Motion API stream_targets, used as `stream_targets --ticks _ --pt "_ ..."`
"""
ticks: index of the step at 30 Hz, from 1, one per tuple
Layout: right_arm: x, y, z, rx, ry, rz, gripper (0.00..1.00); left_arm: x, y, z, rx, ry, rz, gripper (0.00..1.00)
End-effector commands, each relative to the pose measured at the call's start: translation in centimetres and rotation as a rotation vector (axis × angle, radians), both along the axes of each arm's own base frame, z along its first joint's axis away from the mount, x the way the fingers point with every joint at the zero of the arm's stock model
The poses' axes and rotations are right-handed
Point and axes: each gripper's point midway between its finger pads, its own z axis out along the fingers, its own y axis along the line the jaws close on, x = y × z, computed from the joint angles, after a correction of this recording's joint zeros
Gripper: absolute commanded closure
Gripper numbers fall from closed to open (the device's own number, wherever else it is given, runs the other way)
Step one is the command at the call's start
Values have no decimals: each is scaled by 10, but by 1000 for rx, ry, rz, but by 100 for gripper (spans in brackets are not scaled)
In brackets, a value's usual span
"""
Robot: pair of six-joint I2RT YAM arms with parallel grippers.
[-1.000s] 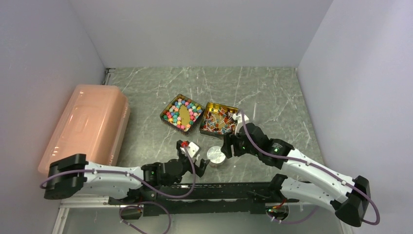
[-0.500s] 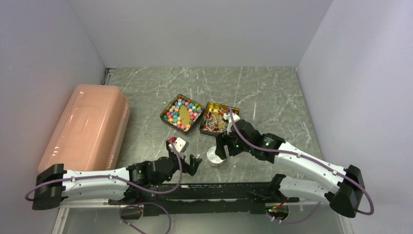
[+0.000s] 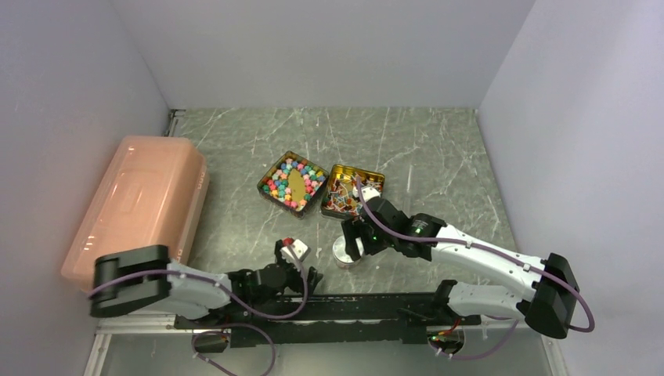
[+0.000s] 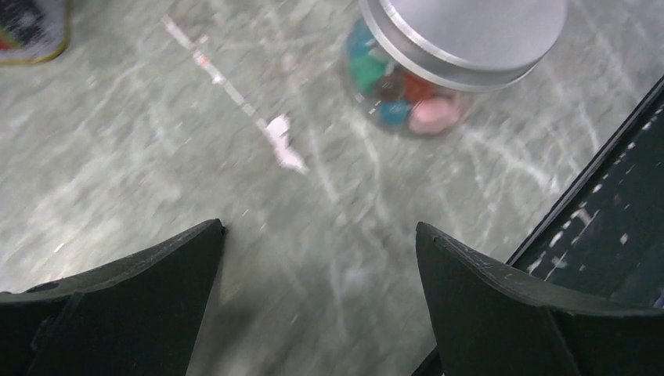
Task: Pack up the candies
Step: Screw the bottle lid onto the packing bottle.
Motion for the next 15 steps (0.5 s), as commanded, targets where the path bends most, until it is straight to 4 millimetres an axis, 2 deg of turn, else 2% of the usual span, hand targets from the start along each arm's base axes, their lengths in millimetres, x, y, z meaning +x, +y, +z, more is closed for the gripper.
stream_targets --ticks 1,9,15 --pt "1 -3 4 13 -17 -30 17 1 -60 48 -206 -94 -93 1" --pt "-1 -11 -1 -3 -16 -39 17 -4 -84 50 -339 -168 -149 1" --pt "2 -11 -4 -16 -25 -42 17 -4 -99 32 -278 -173 -162 1"
